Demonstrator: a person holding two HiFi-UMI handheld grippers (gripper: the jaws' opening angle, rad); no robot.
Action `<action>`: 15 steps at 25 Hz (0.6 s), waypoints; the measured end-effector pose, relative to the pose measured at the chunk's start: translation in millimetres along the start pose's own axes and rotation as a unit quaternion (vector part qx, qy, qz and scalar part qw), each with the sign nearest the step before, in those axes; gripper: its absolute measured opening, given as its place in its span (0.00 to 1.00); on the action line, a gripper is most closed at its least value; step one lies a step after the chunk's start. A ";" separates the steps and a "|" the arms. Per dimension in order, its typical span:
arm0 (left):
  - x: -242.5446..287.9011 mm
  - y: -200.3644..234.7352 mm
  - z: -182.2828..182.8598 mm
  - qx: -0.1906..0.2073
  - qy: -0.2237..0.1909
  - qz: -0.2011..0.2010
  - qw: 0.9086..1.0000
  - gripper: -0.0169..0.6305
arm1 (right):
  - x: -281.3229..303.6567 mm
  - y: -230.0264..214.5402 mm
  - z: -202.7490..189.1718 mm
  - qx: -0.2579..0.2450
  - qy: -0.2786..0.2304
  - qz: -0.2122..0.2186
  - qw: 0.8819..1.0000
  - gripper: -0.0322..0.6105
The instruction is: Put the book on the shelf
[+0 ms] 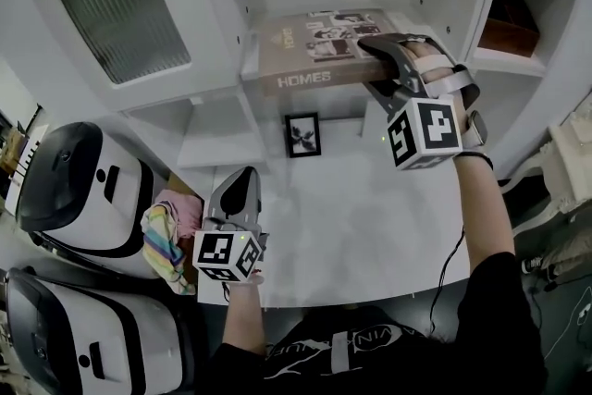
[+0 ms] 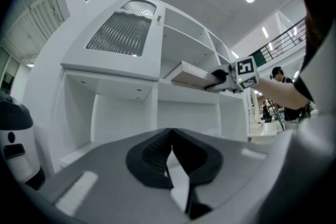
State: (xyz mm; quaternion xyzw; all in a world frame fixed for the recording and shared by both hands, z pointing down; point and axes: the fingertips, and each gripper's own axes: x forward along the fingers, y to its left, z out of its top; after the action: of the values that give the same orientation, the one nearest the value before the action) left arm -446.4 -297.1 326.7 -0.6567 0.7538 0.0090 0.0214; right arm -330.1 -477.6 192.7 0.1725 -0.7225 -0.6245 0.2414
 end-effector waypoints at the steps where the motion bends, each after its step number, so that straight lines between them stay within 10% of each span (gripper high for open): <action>1: 4.2 0.8 0.1 -0.001 0.000 -0.005 1.000 0.03 | 0.8 0.0 -1.0 0.004 0.000 0.005 1.000 0.36; 15: 30.6 4.7 -0.4 -0.004 -0.008 -0.041 0.999 0.03 | -1.5 4.1 2.6 0.067 -0.025 0.035 0.997 0.48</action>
State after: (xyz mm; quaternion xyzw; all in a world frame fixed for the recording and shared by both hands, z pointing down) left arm -455.2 -326.7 325.6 -0.6872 0.7258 0.0163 0.0247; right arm -330.1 -474.0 196.2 0.1472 -0.7742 -0.5697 0.2332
